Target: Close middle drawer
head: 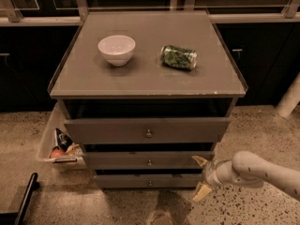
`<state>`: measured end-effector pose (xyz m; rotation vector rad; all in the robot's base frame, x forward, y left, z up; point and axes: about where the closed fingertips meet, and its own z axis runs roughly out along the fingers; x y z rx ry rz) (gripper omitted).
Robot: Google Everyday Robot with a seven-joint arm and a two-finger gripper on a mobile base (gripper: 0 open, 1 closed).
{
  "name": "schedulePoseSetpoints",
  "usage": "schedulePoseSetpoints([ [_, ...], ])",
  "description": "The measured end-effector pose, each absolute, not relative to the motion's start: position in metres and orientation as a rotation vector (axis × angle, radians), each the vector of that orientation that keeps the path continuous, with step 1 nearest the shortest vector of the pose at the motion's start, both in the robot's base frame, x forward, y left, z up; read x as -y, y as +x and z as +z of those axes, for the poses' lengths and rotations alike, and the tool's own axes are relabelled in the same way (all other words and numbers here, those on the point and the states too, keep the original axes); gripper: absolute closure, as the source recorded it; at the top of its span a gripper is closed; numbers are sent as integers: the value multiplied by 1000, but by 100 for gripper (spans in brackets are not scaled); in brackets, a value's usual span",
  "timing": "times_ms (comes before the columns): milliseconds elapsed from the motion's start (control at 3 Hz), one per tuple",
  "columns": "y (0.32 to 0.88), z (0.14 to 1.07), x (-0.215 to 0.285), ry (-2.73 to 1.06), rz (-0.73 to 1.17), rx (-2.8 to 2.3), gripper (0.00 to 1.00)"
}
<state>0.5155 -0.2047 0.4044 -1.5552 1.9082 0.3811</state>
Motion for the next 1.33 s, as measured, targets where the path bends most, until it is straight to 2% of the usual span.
schedulePoseSetpoints([
  [333,515,404,205,-1555,381,-1908,0],
  [667,489,410,205,-1567,387,-1888,0],
  [1333,417,456,203,-1704,267,-1813,0],
])
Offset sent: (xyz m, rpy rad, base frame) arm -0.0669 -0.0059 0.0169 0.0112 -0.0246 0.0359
